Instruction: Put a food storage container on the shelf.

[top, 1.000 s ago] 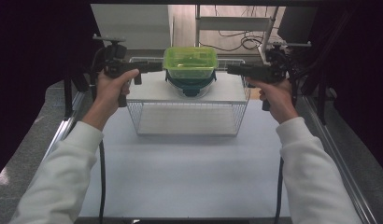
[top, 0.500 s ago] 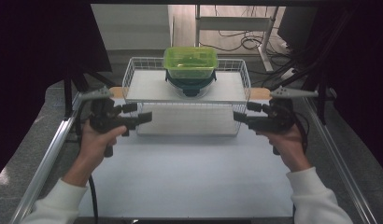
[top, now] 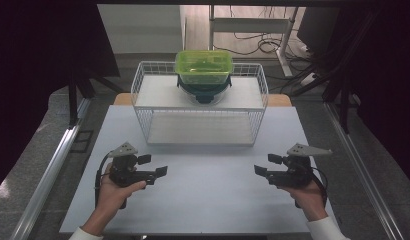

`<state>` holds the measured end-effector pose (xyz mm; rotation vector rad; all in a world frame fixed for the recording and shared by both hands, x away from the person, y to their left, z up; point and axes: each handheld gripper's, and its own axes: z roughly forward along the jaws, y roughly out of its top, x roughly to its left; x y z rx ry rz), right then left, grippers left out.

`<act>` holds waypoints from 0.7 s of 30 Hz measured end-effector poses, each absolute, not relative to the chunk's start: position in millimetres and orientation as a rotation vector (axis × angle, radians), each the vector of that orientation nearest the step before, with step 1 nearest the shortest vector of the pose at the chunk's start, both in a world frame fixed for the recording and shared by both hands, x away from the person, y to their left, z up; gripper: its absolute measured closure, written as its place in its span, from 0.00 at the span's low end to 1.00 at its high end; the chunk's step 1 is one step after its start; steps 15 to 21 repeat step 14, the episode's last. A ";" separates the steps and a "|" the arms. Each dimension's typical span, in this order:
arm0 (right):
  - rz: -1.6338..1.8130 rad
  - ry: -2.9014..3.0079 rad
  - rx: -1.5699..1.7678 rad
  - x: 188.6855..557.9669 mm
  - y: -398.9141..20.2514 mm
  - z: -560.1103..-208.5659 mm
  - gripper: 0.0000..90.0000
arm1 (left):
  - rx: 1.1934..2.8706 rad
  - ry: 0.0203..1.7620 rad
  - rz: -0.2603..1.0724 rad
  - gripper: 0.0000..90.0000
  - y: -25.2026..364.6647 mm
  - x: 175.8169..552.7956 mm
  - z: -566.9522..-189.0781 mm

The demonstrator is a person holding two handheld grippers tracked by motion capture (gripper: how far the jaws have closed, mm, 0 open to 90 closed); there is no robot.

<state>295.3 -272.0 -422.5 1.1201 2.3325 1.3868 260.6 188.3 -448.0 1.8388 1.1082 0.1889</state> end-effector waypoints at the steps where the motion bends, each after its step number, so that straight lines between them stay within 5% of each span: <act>1: 1.368 2.341 1.125 294.7 -272.7 -425.6 0.29 | 1.846 1.110 0.201 0.20 188.2 260.3 -449.8; 21: 1.335 2.331 1.090 298.2 -272.1 -439.4 0.18 | 1.843 1.134 0.204 0.20 190.9 262.8 -455.5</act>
